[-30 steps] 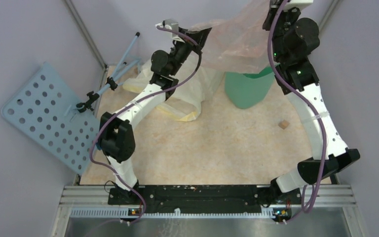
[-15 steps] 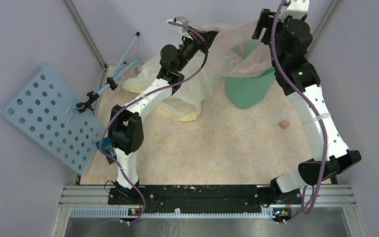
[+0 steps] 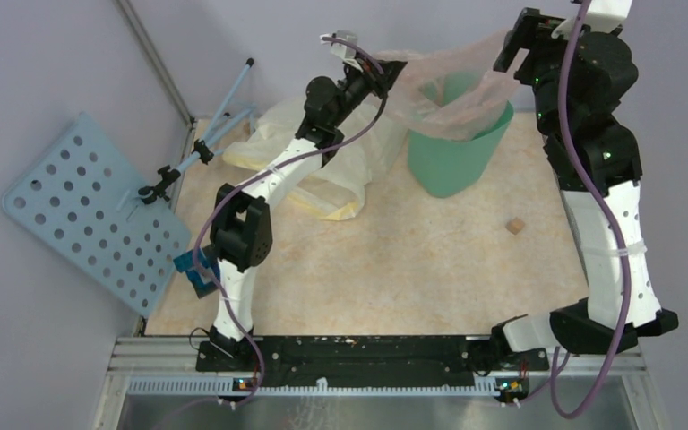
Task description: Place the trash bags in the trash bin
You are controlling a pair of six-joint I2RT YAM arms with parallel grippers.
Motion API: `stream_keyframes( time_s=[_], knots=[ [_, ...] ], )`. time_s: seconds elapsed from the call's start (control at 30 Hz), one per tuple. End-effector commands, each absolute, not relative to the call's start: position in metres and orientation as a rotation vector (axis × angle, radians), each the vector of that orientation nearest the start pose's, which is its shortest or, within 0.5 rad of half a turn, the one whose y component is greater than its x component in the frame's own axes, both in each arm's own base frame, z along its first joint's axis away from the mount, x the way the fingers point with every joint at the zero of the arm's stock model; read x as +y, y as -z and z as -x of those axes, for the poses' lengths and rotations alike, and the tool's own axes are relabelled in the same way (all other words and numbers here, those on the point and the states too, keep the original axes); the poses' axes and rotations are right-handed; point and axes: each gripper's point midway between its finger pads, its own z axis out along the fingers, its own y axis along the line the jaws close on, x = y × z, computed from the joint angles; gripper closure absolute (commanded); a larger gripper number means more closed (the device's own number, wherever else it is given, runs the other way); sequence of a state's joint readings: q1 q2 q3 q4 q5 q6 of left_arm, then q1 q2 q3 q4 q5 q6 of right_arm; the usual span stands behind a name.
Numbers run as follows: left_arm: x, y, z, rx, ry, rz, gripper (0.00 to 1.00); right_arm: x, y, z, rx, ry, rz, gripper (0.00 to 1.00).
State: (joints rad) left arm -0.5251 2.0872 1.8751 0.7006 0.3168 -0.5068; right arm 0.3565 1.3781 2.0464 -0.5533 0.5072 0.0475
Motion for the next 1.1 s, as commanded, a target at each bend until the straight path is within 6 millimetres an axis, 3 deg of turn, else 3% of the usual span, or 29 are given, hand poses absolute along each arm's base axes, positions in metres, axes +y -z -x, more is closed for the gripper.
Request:
stream_keyframes(
  time_s=[0.0, 0.13, 0.23, 0.6, 0.83, 1.07],
  knots=[
    [-0.394, -0.436, -0.505, 1.107, 1.109, -0.345, 1.00, 0.046, -0.571, -0.347, 1.447, -0.007, -0.175, 0.18],
    [-0.409, -0.422, -0.509, 1.133, 1.131, -0.361, 1.00, 0.027, -0.550, -0.363, 1.527, 0.120, -0.232, 0.19],
    [-0.415, -0.412, -0.512, 1.148, 1.135, -0.365, 1.00, 0.014, -0.522, -0.389, 1.637, 0.095, -0.240, 0.20],
    [-0.429, -0.401, -0.514, 1.168, 1.143, -0.376, 1.00, 0.043, -0.446, -0.468, 1.848, -0.168, -0.118, 0.25],
    [-0.431, -0.402, -0.514, 1.160, 1.152, -0.366, 1.00, 0.058, -0.392, -0.501, 1.949, -0.255, -0.082, 0.41],
    [-0.440, -0.398, -0.515, 1.166, 1.157, -0.376, 1.00, 0.044, -0.355, -0.511, 1.962, -0.264, -0.158, 0.62]
  ],
)
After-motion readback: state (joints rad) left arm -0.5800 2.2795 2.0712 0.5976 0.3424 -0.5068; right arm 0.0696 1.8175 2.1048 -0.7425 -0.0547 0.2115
